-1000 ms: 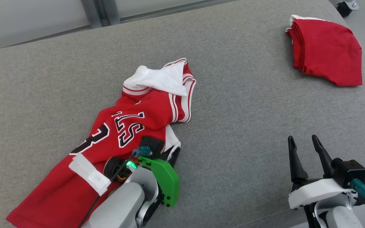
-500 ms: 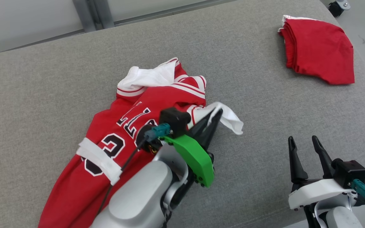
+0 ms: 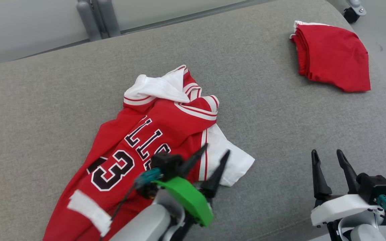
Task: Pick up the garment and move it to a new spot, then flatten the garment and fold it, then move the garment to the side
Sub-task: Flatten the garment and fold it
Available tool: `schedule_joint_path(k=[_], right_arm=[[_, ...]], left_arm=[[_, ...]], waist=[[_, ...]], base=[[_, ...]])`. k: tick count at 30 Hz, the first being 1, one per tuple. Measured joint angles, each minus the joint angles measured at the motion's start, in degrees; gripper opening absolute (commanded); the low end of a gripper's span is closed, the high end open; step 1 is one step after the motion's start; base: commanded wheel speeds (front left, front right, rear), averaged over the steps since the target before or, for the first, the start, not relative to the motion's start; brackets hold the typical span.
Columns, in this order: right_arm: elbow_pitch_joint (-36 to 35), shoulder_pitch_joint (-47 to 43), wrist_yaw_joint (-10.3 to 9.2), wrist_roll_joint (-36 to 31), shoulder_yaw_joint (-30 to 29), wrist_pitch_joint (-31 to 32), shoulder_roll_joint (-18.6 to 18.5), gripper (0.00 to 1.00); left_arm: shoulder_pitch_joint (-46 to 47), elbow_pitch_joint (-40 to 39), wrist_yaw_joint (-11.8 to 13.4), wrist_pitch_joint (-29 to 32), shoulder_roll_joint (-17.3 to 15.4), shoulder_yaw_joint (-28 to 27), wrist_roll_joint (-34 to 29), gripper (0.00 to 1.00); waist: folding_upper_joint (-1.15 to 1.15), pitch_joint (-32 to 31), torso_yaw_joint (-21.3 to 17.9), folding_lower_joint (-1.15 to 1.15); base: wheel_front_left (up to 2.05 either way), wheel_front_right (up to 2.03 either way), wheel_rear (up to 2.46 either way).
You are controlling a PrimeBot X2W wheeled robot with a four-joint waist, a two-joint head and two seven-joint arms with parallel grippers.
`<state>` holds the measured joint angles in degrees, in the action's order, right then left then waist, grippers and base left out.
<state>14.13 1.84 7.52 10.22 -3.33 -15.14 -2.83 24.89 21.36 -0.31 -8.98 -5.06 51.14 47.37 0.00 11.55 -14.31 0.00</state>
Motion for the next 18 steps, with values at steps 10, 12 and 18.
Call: schedule_joint_path(k=[10,12,18], right_arm=[[-3.72,-2.28,0.00,-4.15,-4.47,0.01,0.01,1.00],[-4.33,-2.85,0.00,-4.66,-5.27,0.00,-0.07,1.00],[-4.86,-3.38,0.00,-5.14,-6.44,0.00,-0.98,1.00]], left_arm=[[-14.22,-12.35,10.24,-6.04,-8.67,-17.19,-4.26,1.00],[-18.00,-14.15,10.99,-6.06,-8.54,-21.03,-8.09,1.00],[-28.19,-15.02,9.85,-6.06,-5.56,-29.92,-16.17,1.00]], waist=[[0.00,-3.87,4.83,0.00],[0.00,-4.97,6.26,0.00],[0.00,-8.08,10.44,0.00]], base=[[0.00,0.00,0.00],[0.00,0.00,0.00],[0.00,0.00,0.00]])
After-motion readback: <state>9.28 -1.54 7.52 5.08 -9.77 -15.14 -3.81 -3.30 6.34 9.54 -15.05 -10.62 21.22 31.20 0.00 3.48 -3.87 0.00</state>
